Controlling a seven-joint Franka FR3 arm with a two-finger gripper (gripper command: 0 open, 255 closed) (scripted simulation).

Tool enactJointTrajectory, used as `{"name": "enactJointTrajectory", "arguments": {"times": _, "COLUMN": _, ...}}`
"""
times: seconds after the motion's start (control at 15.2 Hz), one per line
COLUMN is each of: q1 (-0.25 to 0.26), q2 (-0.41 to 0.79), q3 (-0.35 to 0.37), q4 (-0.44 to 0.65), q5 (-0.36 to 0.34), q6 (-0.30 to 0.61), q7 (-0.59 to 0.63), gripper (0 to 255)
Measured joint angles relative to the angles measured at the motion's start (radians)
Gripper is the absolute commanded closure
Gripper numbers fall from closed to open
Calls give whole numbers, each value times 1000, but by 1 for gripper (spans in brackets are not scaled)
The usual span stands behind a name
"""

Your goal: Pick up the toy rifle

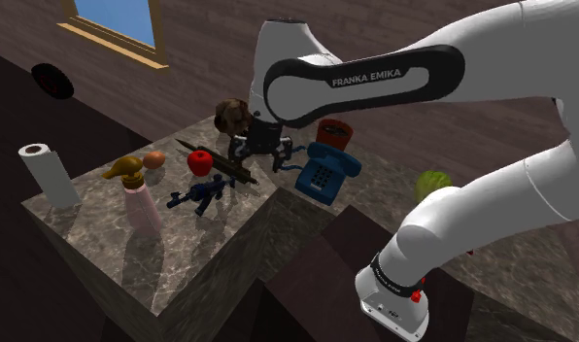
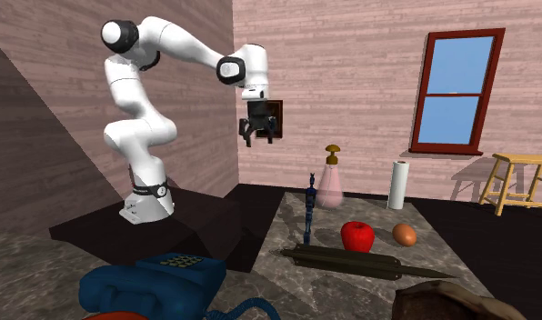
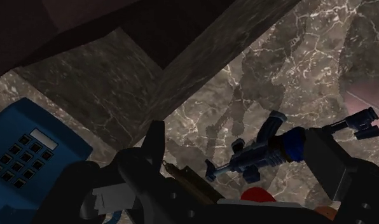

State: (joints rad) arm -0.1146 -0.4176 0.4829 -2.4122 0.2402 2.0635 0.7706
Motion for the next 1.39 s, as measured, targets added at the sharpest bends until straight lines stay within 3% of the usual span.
{"name": "enactJointTrajectory", "arguments": {"times": 0.26, "q1": -49, "q2": 153, "q3": 87, "q4": 55, "q5": -53, "q6": 104, "q7": 194, "gripper": 0}}
{"name": "enactJointTrajectory", "arguments": {"times": 0.66, "q1": -101, "q2": 434, "q3": 161, "q4": 196, "q5": -247, "q6": 214, "q7": 532, "gripper": 0}}
{"name": "enactJointTrajectory", "arguments": {"times": 0.99, "q1": -47, "q2": 681, "q3": 119, "q4": 349, "q5": -445, "q6": 262, "q7": 819, "gripper": 0}}
{"name": "enactJointTrajectory", "arguments": {"times": 1.19, "q1": 7, "q2": 808, "q3": 63, "q4": 456, "q5": -524, "q6": 267, "q7": 952, "gripper": 0}}
{"name": "enactJointTrajectory", "arguments": {"times": 1.39, "q1": 27, "q2": 858, "q3": 37, "q4": 488, "q5": -551, "q6": 280, "q7": 996, "gripper": 0}}
